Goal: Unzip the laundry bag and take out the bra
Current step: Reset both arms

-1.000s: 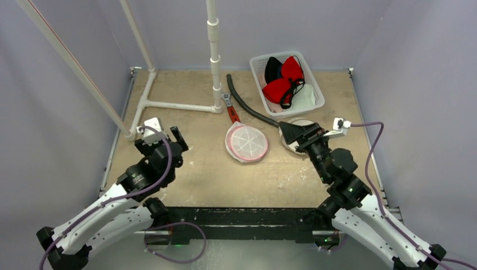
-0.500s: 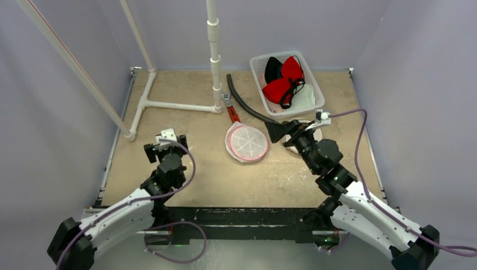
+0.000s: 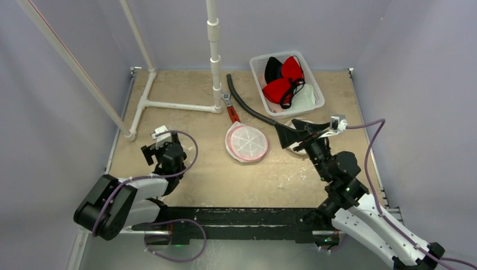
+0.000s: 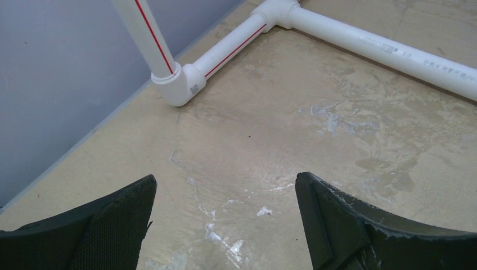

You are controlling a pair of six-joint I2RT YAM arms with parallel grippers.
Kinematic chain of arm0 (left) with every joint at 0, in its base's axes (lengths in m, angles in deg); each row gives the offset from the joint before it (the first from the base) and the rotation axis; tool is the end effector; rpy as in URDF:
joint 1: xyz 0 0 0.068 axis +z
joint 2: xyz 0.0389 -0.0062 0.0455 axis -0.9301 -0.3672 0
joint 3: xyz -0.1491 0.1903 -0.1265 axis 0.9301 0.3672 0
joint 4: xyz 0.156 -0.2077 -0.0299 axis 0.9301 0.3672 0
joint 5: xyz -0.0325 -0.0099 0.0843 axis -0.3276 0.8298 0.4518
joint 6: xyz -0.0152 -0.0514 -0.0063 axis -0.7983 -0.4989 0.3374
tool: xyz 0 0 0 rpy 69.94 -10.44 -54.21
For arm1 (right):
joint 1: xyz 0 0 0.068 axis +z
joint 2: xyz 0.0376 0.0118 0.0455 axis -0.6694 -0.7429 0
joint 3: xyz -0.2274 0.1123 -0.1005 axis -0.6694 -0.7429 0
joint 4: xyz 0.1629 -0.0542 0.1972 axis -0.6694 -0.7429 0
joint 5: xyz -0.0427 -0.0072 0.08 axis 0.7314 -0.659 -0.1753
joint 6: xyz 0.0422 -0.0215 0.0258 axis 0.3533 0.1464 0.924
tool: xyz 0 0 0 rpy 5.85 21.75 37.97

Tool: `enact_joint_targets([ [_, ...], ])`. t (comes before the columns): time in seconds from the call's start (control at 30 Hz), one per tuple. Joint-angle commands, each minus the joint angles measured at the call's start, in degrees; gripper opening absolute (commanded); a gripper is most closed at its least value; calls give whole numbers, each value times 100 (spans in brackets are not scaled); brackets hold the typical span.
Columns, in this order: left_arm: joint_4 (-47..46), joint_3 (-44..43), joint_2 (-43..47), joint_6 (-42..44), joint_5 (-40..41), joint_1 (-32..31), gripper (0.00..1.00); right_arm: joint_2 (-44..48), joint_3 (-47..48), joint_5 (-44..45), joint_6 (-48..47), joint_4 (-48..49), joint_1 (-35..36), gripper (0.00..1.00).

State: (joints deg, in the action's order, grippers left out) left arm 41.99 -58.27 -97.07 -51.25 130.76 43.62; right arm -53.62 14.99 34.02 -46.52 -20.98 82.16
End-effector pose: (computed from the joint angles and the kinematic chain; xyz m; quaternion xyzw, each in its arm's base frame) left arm 0.1817 -0.0490 0.1515 -0.2261 0.7195 0.2438 0.6096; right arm 0.1142 0.0851 0.3439 0.0509 0.5736 0.4151 0.7043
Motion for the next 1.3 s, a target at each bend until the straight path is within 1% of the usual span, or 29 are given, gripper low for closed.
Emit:
enact_joint_targets([
  [0.0,-1342,-86,-508,52,-103,182,93,172,-100,-241,-228,-199,-2,98],
  [0.07,-1376,-152,-617,91,-381,341,93,232,-8,-251,-217,-439,-5,98],
  [0.1,-1398,-189,-666,172,-654,407,93,252,45,-257,-166,-555,-4,98],
  [0.17,-1429,-250,-739,774,-1369,487,93,291,106,-302,-41,-694,-11,98],
  [0.23,-1268,-308,-757,1432,-2113,576,94,307,74,-359,21,-693,-2,98],
  [0.27,-1241,-297,-754,1590,-2370,649,94,306,46,-375,41,-681,-7,98],
  [0.4,-1430,-160,-604,1285,-2618,1041,94,268,-11,-381,142,-647,-5,98],
  [0.47,-1581,-155,-683,1192,-2665,1216,94,239,-43,-372,210,-600,-4,98],
  [0.57,-1875,-261,-1008,1190,-2908,1363,94,216,-57,-344,209,-545,2,98],
  [0.67,-2343,-387,-1409,896,-3221,1376,95,211,-17,-203,102,-573,-4,98],
  [0.77,-2798,-515,-1976,1376,-3900,1372,96,138,36,-92,34,-483,-5,98],
  [0.8,-2983,-493,-2152,1358,-3836,1372,96,79,90,-127,21,-459,-5,98],
  [0.9,-4189,-218,-2783,1187,-3259,1413,97,-178,331,-142,-141,-589,-9,98],
  [0.93,-4209,-231,-2810,1189,-3135,1420,97,-270,392,-73,-195,-644,-5,98],
  [1.0,-3455,-467,-2647,863,-3026,1459,97,-439,302,376,-197,-412,-6,98],
  [1.03,-3397,-543,-2690,865,-3019,1486,97,-522,137,545,-197,4,-6,98],
  [1.07,-3539,-532,-2745,897,-3030,1490,97,-687,-85,588,-226,591,-6,98],
  [1.13,-3408,-532,-2689,851,-3020,1485,97,-1057,-456,520,-572,1990,0,98],
  [1.17,-3399,-533,-2693,855,-3018,1490,97,-1270,-437,715,-777,2290,-1,98],
  [1.2,-3512,-514,-2716,868,-3019,1489,98,-1457,-277,1121,-922,2287,-4,98],
  [1.27,-3467,-529,-2716,873,-3010,1484,98,-1752,10,2458,-1154,2245,-17,98],
])
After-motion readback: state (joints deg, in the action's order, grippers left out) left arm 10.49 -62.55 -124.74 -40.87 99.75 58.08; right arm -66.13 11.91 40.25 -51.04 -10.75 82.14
